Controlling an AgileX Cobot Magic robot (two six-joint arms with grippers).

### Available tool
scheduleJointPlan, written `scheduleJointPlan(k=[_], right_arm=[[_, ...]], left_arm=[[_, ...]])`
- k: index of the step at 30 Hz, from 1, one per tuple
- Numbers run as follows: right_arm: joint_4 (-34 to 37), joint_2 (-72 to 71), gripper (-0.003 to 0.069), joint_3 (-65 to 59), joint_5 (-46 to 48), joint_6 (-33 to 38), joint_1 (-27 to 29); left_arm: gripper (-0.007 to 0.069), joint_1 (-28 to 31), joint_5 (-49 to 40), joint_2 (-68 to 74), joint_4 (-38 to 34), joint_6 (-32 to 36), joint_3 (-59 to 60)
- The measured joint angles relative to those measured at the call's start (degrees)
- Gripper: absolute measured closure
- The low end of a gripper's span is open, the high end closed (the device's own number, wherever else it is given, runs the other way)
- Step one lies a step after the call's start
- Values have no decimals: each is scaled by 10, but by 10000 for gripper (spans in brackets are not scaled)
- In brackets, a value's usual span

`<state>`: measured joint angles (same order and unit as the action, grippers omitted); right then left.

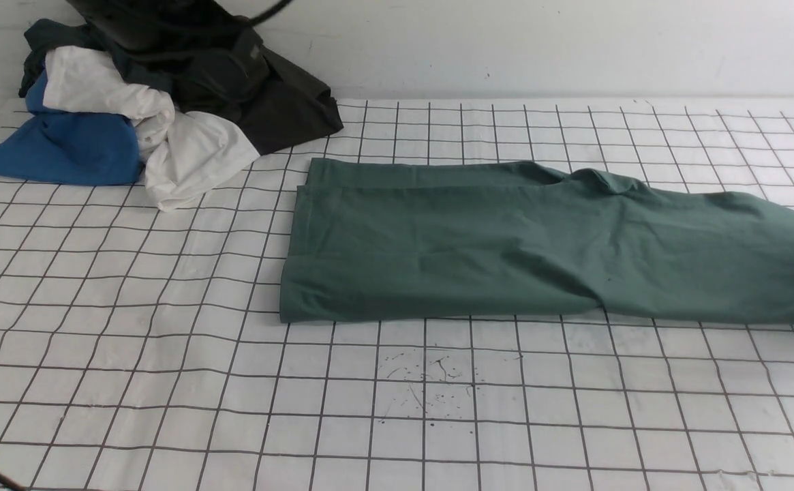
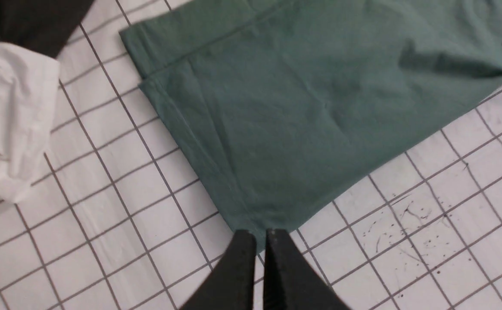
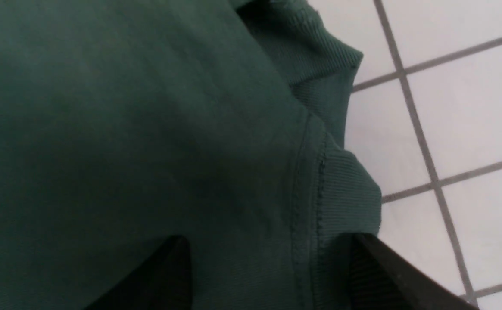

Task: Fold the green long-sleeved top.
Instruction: Use the right arm to clamp the right edge of the fabric

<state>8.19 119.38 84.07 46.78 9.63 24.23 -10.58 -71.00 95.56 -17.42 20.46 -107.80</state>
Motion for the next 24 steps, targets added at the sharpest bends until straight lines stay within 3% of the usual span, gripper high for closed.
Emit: scheduleJointPlan(k=[5, 16, 20, 21, 24], right_arm=[[-6, 10, 176, 2, -5, 1, 0], [-7, -20, 176, 2, 24, -1, 17], [-5, -16, 176, 2, 25, -4, 22], [-5, -15, 176, 2, 25, -4, 22], [29, 11, 186, -3, 21, -3, 22]], left_arm=[[609, 0, -1, -81, 0, 0, 42], [609, 0, 10, -343, 95, 2, 350], [609, 0, 123, -406, 145, 14, 529], [609, 0, 123, -408, 146, 14, 536], [609, 0, 230, -445, 148, 16, 633]])
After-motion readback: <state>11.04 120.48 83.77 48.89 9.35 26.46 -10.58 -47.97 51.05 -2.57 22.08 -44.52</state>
